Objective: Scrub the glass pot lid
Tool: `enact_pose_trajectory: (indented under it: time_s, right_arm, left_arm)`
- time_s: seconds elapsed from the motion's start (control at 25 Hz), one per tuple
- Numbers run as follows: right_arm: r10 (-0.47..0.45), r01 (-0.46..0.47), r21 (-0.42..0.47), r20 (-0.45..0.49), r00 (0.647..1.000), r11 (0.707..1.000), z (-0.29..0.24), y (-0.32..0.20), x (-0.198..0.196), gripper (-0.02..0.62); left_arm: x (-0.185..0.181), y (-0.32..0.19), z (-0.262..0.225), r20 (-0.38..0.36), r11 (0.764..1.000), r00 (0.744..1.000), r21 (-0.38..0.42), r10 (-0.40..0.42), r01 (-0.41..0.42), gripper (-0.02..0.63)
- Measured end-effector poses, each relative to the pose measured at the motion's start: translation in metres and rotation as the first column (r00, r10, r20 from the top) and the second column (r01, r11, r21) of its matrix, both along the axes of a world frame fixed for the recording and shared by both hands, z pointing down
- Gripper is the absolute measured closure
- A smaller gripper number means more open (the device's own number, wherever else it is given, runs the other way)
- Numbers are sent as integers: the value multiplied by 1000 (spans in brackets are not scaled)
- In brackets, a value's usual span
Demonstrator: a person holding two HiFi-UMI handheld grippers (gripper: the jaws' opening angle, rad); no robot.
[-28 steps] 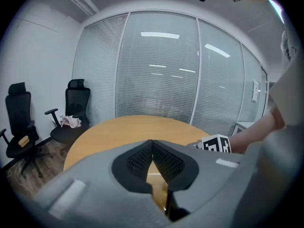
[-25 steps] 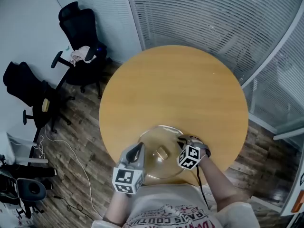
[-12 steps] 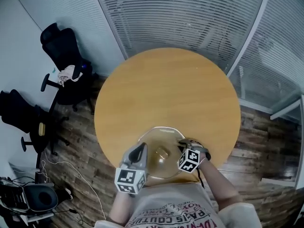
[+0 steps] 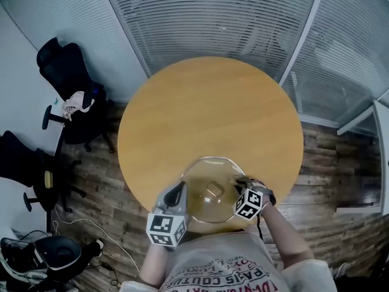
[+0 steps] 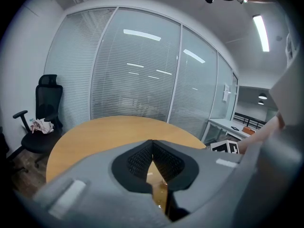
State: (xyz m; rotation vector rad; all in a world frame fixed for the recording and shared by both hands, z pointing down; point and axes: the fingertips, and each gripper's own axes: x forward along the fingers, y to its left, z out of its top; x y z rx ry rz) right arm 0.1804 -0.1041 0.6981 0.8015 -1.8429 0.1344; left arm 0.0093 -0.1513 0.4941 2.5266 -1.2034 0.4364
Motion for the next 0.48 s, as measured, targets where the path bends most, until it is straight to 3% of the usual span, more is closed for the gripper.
enact_pose_trajectory:
  time_s: [0.48]
  right_arm:
    - [210, -211, -15, -27, 977, 977, -2, 48, -19, 532]
  left_arm:
    - [-37, 12, -2, -22, 995, 995, -4, 101, -101, 598]
